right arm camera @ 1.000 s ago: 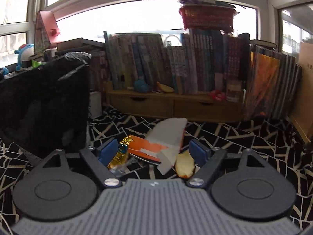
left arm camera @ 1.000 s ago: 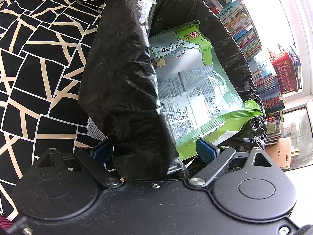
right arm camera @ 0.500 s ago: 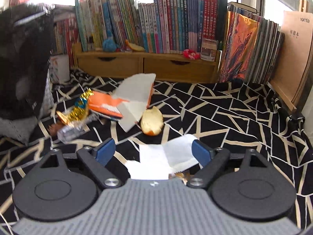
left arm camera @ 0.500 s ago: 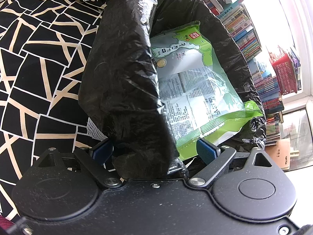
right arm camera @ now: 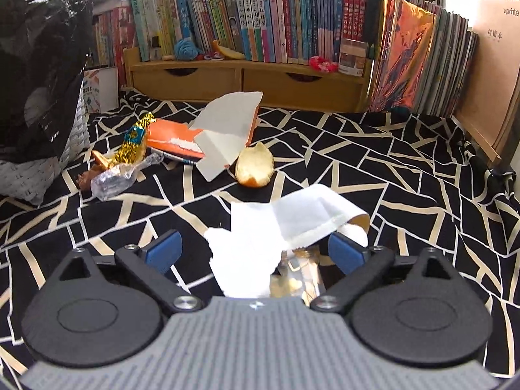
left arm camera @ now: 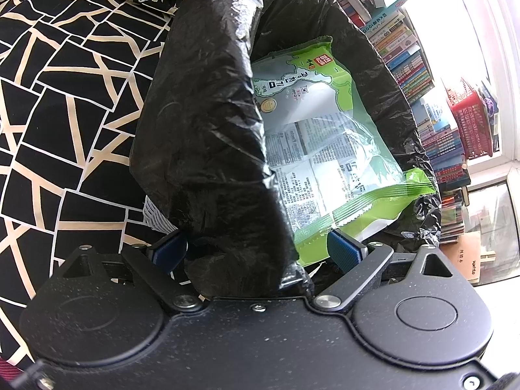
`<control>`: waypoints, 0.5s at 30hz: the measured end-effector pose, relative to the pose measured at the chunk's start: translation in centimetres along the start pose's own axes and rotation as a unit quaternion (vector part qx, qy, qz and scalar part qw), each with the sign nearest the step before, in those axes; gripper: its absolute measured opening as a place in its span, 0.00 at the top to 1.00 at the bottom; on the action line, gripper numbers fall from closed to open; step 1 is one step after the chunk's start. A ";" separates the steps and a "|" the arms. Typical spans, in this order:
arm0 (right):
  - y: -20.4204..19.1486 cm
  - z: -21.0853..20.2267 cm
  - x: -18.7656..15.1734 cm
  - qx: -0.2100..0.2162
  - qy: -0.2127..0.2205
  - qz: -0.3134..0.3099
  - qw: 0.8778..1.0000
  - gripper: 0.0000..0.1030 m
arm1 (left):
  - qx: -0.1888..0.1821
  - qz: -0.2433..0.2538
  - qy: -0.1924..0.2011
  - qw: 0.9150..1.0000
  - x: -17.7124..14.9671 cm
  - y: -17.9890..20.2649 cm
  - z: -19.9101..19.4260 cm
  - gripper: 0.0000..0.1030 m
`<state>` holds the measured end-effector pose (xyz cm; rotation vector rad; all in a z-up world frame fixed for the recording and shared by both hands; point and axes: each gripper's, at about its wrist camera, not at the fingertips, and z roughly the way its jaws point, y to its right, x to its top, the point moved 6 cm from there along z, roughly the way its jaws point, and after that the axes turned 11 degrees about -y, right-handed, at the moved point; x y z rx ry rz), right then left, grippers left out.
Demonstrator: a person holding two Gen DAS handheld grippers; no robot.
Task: Collect trash
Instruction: 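Move the right gripper back down to the crumpled white tissue, then grasp the crumpled white tissue with the right gripper and lift it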
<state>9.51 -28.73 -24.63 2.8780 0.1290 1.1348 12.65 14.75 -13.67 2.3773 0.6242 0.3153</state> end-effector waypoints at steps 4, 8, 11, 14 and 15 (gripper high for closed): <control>0.1 0.2 -0.6 0.010 -0.004 0.005 1.000 0.05 | 0.000 0.000 0.000 1.000 0.0 0.0 0.0 0.10; -0.2 0.3 -1.0 0.032 0.000 -0.001 0.999 0.07 | 0.000 0.000 0.000 1.000 0.0 0.0 0.0 0.10; -1.1 0.3 -1.2 0.026 0.003 -0.029 0.999 0.10 | 0.000 0.000 0.000 1.000 0.0 0.0 0.0 0.10; -1.9 0.4 -1.3 0.019 0.006 -0.053 0.998 0.12 | 0.000 0.000 0.000 1.000 0.0 0.0 0.0 0.10; -2.0 0.4 -1.2 0.012 0.009 -0.057 0.998 0.12 | 0.000 0.000 0.000 1.000 0.0 0.0 0.0 0.10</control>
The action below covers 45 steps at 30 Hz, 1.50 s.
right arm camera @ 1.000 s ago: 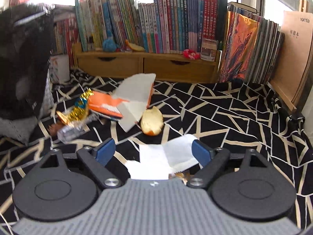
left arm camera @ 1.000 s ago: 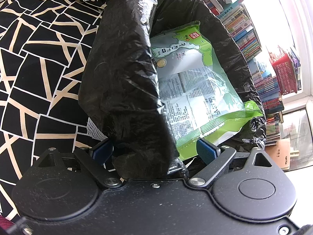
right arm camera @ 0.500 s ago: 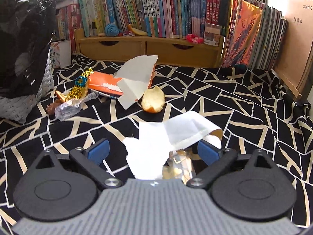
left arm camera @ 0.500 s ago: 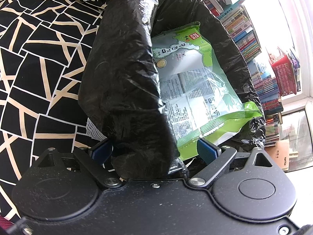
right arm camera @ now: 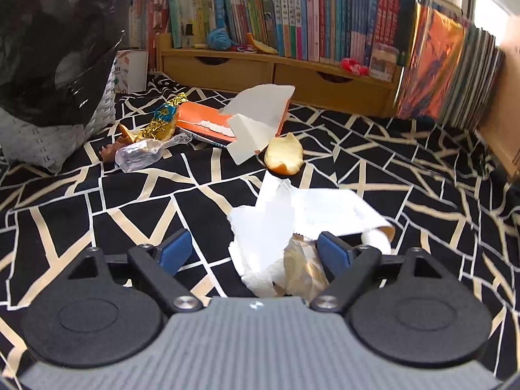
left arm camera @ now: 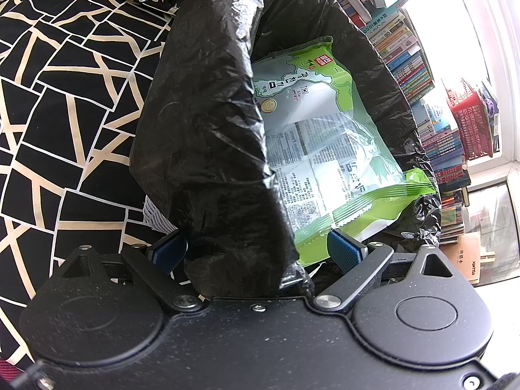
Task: Collect trash
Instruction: 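Grasp the crumpled white tissue with the right gripper and lift it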
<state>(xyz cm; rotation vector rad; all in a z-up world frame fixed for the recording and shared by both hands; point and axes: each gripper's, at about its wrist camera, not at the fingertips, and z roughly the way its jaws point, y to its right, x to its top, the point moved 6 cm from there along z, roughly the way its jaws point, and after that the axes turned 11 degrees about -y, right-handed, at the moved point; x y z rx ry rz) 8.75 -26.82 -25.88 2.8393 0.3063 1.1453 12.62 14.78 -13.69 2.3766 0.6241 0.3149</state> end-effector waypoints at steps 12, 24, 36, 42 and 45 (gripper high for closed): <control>-0.4 -0.9 0.7 0.007 0.012 -0.032 0.999 0.18 | 0.000 0.000 0.000 1.000 0.0 0.0 0.0 0.10; -2.3 0.4 0.6 0.015 -0.014 -0.077 0.997 0.48 | -0.002 0.000 0.000 1.000 0.0 0.0 0.0 0.09; -2.0 -0.7 0.2 0.070 -0.019 -0.059 0.996 0.39 | -0.002 -0.001 0.000 1.000 0.0 0.0 0.0 0.09; -3.2 -0.6 -0.2 0.071 -0.026 -0.060 0.995 0.35 | -0.003 0.000 0.001 1.000 0.0 0.0 0.1 0.09; -3.8 -1.0 -0.5 0.079 -0.024 -0.057 0.995 0.46 | -0.003 -0.001 0.001 1.000 0.0 0.0 0.0 0.09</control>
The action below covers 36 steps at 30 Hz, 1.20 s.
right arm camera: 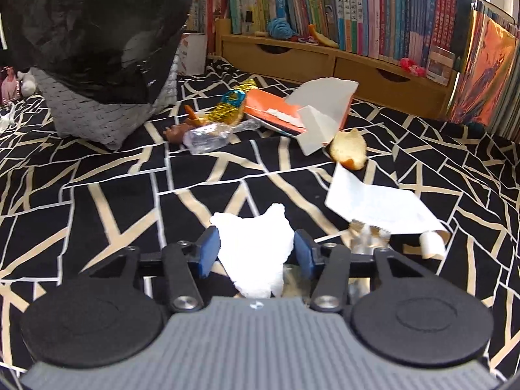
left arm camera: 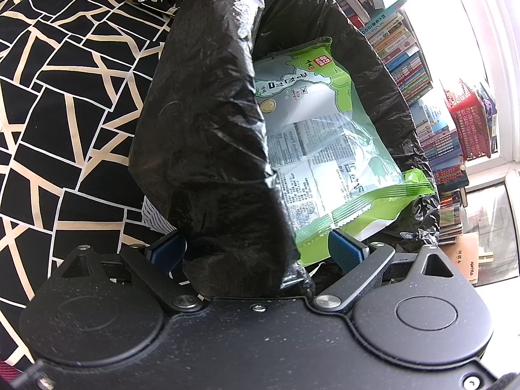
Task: Collect trash
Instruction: 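Grasp the crumpled white tissue with the right gripper and lift it, then carry the tissue over the bin and open the right gripper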
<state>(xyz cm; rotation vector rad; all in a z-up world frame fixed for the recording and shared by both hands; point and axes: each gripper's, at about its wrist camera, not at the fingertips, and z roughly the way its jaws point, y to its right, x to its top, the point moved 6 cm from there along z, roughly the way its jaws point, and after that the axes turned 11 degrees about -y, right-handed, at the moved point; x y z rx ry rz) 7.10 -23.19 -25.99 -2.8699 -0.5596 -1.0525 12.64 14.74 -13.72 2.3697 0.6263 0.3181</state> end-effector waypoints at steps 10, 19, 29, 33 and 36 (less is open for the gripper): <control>-1.2 -1.1 0.3 0.015 0.014 -0.010 1.000 0.37 | -0.001 0.000 0.000 1.000 0.0 0.0 0.0 0.08; -2.1 -0.4 -0.6 0.006 0.007 -0.036 0.999 0.26 | -0.002 0.001 0.000 1.000 0.0 0.1 0.0 0.08; -0.3 -1.1 -0.6 0.017 0.032 0.023 0.999 0.48 | -0.003 0.000 0.001 1.000 0.0 0.1 0.0 0.07; 0.2 -2.1 0.3 0.022 0.053 0.042 0.997 0.48 | -0.004 0.001 0.000 1.000 0.0 0.1 0.0 0.07; 0.7 -3.3 1.6 0.028 0.073 0.054 0.995 0.48 | -0.004 0.001 0.000 1.000 0.0 0.1 0.0 0.07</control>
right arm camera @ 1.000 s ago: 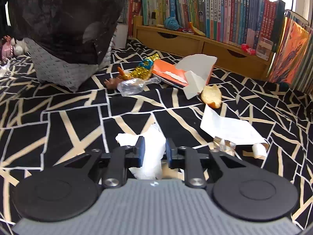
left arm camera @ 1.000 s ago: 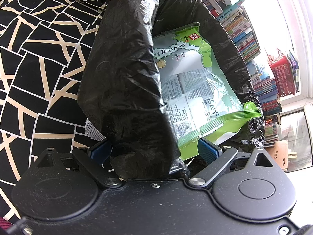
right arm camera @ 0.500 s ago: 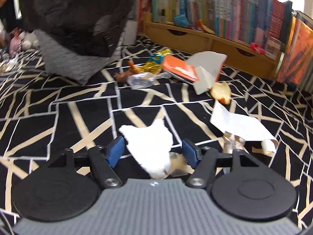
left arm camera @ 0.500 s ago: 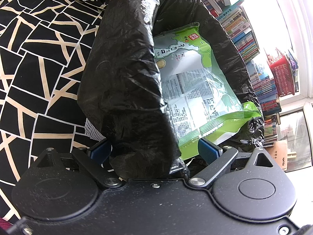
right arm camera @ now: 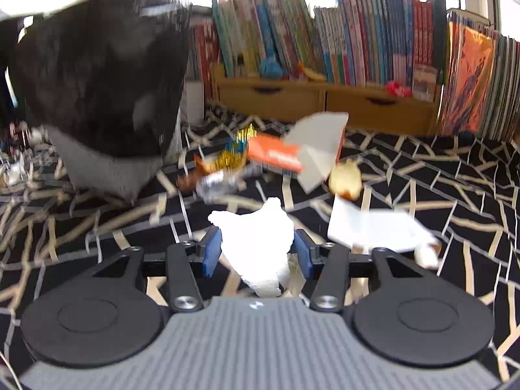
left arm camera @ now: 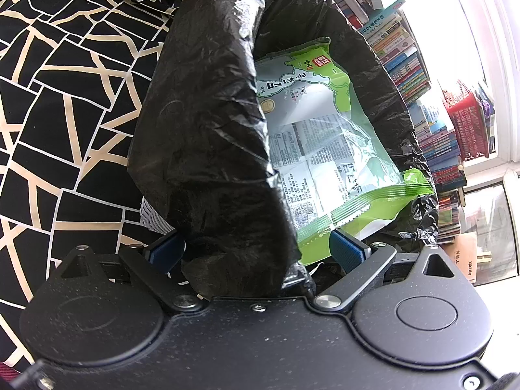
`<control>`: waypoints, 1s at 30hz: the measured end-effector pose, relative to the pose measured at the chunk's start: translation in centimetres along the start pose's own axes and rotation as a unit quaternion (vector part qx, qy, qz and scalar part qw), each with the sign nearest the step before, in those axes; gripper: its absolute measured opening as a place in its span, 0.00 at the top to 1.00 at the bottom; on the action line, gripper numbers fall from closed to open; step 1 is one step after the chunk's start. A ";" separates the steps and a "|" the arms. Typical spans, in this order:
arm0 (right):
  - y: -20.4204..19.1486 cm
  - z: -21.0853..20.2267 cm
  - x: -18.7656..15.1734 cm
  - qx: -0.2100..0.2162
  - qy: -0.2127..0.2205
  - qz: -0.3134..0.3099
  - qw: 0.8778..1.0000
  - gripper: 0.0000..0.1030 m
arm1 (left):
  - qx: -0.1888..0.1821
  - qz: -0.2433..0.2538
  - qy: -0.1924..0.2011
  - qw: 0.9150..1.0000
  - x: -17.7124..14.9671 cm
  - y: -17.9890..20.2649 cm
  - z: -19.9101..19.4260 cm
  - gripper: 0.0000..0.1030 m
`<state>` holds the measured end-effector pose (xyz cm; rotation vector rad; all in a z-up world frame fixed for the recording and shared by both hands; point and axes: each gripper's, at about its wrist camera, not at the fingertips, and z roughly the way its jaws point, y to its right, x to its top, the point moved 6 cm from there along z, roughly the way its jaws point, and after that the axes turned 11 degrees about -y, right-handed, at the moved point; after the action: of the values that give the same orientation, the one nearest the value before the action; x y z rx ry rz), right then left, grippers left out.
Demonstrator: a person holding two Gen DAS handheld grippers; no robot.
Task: Collect trash
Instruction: 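Carry the tissue over the bin and open the right gripper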
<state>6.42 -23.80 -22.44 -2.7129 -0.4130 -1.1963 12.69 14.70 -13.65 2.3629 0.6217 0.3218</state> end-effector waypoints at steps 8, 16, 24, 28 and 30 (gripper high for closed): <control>0.7 -3.1 6.0 0.017 0.057 0.032 0.998 0.48 | 0.000 0.000 0.000 1.000 0.0 0.0 0.0 0.07; -0.5 -6.4 14.4 0.067 0.107 0.053 0.991 0.48 | -0.001 0.001 0.000 1.000 0.0 0.0 0.0 0.07; -8.2 -8.3 21.4 0.133 0.145 -0.012 0.980 0.47 | -0.002 -0.001 0.000 1.000 0.0 0.1 0.0 0.07; -12.6 -6.5 23.1 0.136 0.135 -0.049 0.980 0.46 | -0.002 -0.001 0.000 1.000 0.1 0.0 0.0 0.07; -14.4 -5.0 23.6 0.140 0.123 -0.058 0.981 0.46 | -0.002 -0.002 0.000 1.000 0.1 0.0 0.0 0.07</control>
<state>13.74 -6.86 -1.25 -2.2987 -0.6575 -1.3659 12.77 14.74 -13.68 2.3574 0.6248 0.3200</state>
